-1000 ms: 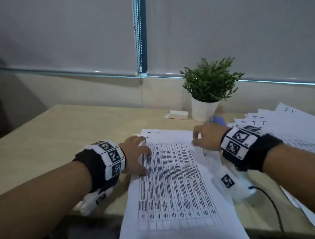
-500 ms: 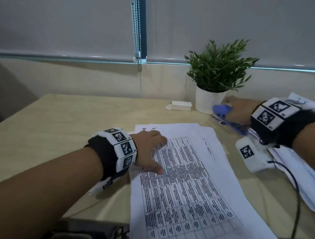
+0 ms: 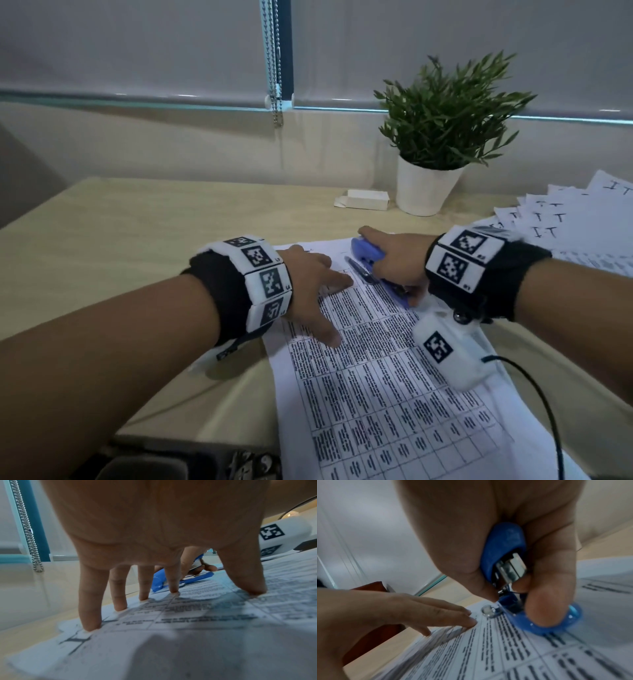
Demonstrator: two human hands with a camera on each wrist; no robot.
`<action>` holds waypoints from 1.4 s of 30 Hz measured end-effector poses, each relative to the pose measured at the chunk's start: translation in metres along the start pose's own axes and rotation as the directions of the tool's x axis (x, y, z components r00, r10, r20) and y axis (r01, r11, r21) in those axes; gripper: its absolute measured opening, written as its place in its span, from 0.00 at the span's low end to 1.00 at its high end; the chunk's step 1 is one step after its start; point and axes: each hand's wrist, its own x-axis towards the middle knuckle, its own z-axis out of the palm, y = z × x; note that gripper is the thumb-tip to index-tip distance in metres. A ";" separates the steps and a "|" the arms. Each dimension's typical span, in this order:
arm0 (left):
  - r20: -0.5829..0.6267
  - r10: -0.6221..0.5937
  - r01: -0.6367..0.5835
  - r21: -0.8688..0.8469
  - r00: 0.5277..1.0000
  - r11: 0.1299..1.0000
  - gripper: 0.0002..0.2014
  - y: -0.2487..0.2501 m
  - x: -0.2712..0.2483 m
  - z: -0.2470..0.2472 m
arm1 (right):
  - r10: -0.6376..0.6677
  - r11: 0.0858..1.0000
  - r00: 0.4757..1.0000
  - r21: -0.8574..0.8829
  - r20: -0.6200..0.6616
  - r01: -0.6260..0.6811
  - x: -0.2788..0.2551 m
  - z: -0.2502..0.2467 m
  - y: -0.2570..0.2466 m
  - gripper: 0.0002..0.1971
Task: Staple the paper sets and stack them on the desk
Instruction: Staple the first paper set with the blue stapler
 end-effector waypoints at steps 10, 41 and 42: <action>0.030 0.006 -0.007 0.032 1.000 0.999 0.44 0.000 0.002 0.003 | -0.043 0.992 0.988 -0.126 -0.149 0.024 0.025 0.003 -0.021 0.31; -0.065 0.032 -0.035 -0.044 0.997 0.998 0.45 0.059 0.019 0.001 | 0.094 0.996 0.994 0.007 -0.048 -0.093 -0.066 0.011 0.049 0.30; -0.070 0.026 -0.029 -0.041 0.997 0.999 0.44 0.060 0.019 0.000 | 0.085 0.996 0.995 -0.009 -0.058 -0.086 -0.062 0.010 0.047 0.29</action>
